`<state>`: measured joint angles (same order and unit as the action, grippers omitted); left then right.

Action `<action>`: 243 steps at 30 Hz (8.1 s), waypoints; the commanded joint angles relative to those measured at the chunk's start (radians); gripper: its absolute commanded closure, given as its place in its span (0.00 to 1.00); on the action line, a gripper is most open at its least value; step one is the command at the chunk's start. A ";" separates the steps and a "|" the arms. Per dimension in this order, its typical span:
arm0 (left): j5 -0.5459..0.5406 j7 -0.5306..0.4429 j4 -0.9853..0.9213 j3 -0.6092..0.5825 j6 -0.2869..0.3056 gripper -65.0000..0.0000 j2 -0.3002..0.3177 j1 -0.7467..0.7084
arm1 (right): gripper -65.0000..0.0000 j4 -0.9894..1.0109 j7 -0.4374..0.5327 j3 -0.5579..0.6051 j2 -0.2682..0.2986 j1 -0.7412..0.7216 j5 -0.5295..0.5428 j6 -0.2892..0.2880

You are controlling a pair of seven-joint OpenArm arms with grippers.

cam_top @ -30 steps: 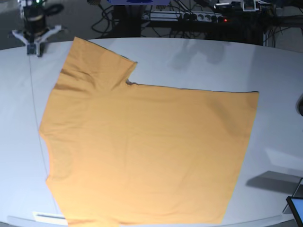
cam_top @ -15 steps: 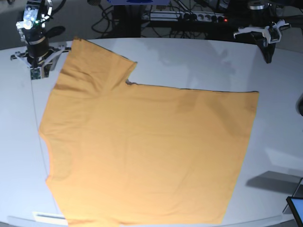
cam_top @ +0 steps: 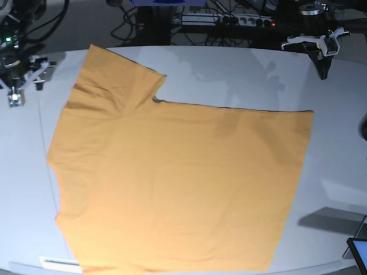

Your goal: Fold the T-shirt properly

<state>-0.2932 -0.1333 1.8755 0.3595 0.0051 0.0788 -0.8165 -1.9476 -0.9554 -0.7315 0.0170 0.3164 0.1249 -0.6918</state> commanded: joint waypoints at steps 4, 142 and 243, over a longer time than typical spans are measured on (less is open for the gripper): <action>-0.004 0.016 0.017 0.006 -0.003 0.98 0.008 0.012 | 0.46 -0.020 -0.053 -0.009 0.014 -0.023 0.014 -0.006; -0.004 0.036 -0.061 0.005 -0.001 0.98 0.034 0.088 | 0.45 0.353 -0.040 0.148 0.064 -0.155 0.519 0.159; -0.481 0.740 -0.664 0.353 0.663 0.56 0.218 0.604 | 1.00 0.351 -0.055 0.275 0.070 -0.115 0.516 0.159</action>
<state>-0.7887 0.5835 1.2076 0.7128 0.6750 0.2829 -0.2081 -1.5875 -0.9894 -0.4557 0.0776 0.2005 0.6598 -0.5320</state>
